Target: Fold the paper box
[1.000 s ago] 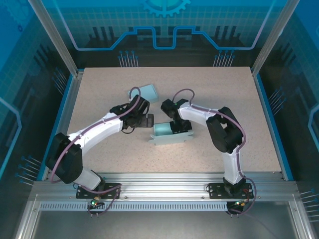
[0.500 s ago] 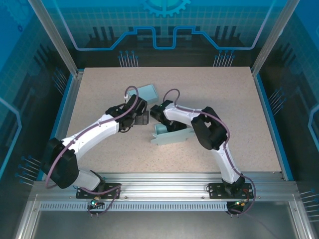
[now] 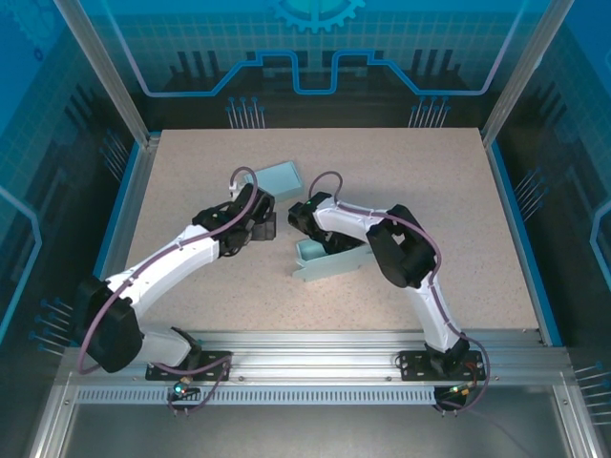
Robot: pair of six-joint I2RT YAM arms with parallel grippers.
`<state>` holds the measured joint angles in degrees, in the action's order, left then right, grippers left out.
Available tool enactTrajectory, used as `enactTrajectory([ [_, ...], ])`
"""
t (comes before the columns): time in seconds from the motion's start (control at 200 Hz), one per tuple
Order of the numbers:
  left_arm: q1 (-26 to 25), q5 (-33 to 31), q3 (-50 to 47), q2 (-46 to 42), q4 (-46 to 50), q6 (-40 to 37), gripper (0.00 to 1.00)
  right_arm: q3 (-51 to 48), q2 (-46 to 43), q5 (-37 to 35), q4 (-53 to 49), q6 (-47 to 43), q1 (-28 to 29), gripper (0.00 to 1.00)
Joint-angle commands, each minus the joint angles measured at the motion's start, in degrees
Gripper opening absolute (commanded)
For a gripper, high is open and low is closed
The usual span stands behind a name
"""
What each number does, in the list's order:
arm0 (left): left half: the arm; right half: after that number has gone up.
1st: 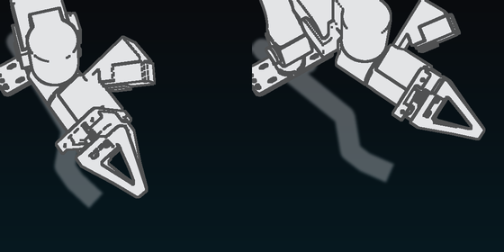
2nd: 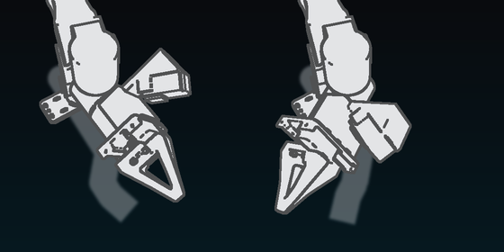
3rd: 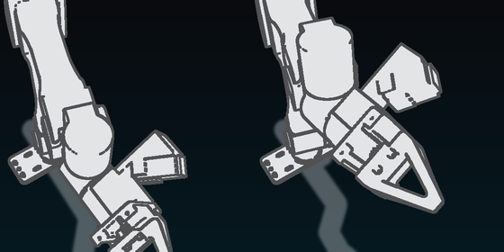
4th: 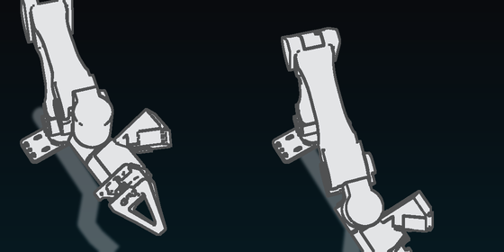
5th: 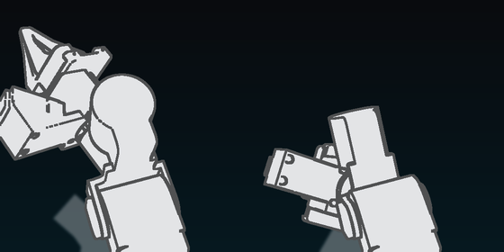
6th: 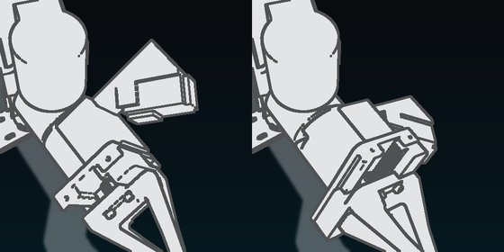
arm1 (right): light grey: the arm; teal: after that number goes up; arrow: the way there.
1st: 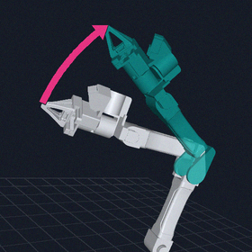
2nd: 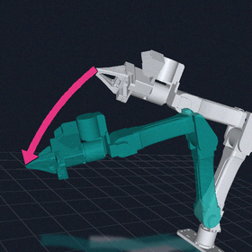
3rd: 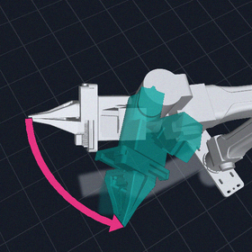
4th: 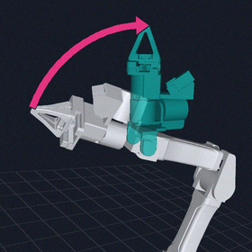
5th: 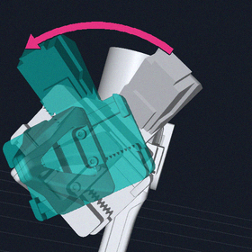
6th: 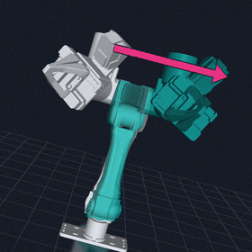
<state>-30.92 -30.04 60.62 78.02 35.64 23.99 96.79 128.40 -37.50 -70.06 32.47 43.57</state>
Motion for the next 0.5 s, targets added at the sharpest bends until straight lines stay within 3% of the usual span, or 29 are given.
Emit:
enactTrajectory([
  [0.0,1.01,2.27,-1.18,-1.64,-0.26,-1.22,0.97,2.45,-3.04,1.19,0.19,-3.13,-0.4,0.59],
  [0.33,1.73,6.4,-1.63,-1.65,-1.51,-2.42,0.91,7.48,-10.48,3.48,-2.05,-5.95,0.07,0.64],
  [0.495,1.85,8.14,-1.35,1.02,-3.11,-4.2,0.86,8.15,-18.91,4.31,-3.15,-5.23,1.02,0.65],
])
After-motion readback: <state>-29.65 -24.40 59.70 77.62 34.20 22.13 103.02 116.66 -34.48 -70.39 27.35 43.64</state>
